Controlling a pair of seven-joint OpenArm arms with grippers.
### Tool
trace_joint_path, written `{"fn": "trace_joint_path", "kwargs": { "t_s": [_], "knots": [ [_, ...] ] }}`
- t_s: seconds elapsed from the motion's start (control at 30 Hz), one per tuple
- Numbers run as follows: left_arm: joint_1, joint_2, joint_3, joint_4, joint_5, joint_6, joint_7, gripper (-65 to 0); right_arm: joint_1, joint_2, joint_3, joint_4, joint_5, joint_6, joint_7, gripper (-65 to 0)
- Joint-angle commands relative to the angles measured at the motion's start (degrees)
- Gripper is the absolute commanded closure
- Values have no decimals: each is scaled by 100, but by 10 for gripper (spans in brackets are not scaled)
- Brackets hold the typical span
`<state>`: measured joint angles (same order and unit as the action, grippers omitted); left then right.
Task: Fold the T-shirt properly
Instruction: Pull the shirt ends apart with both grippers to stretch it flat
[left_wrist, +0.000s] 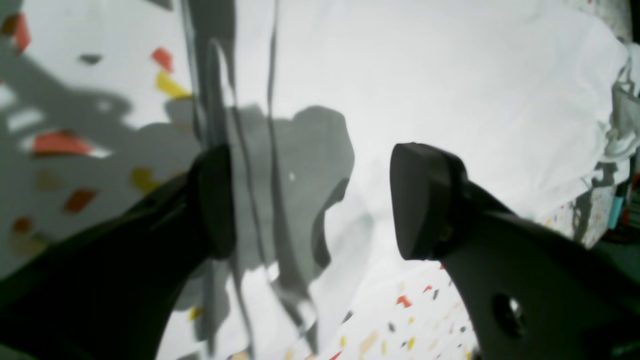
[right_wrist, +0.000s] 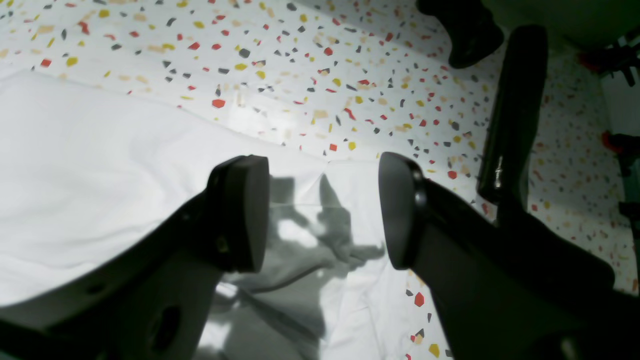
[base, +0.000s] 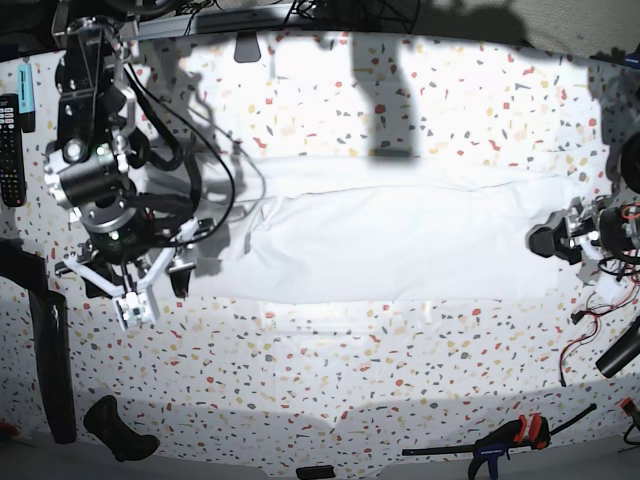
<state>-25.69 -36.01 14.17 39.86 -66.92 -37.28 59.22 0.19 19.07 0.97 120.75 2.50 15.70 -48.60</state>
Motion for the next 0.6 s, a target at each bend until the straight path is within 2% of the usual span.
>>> {"fn": "trace_joint_path", "kwargs": {
  "t_s": [0.0, 0.1, 0.17, 0.5, 0.57],
  "knots": [
    [-37, 13, 4, 26, -170, 11, 361, -436, 68, 61, 26, 136, -42, -11, 118, -340],
    [-37, 7, 4, 31, -1064, -272, 953, -436, 59, 63, 24, 140, -42, -11, 118, -340],
    [-37, 9, 4, 31, -1300, -272, 999, -436, 61, 63, 24, 140, -42, -11, 118, -340],
    [-66, -39, 4, 31, -1261, -272, 938, -436, 59, 61, 24, 140, -42, -11, 94, -340],
    [-70, -35, 4, 31, -1261, -272, 933, -416, 59, 61, 24, 140, -39, -11, 94, -340]
  ]
}}
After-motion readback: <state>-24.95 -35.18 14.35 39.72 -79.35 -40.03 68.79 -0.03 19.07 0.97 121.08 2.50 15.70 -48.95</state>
